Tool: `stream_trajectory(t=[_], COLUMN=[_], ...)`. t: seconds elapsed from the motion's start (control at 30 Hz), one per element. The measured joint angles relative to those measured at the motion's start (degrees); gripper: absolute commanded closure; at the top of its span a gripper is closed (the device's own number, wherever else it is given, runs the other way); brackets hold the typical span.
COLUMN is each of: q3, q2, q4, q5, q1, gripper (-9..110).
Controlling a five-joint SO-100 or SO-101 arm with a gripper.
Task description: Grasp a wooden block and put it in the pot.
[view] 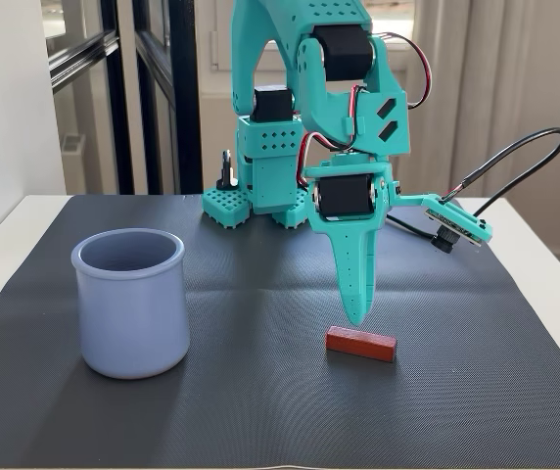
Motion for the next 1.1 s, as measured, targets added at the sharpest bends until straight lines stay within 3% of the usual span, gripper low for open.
stream_trajectory(t=[0.4, 0.57, 1.1], q3=[-4.92, -4.92, -5.27], q2=[-6.24, -6.24, -4.22], q4=[1.76, 1.76, 3.43], q5=[0.0, 0.0, 0.0], q1=[0.0, 0.0, 0.0], gripper=[89, 99, 99])
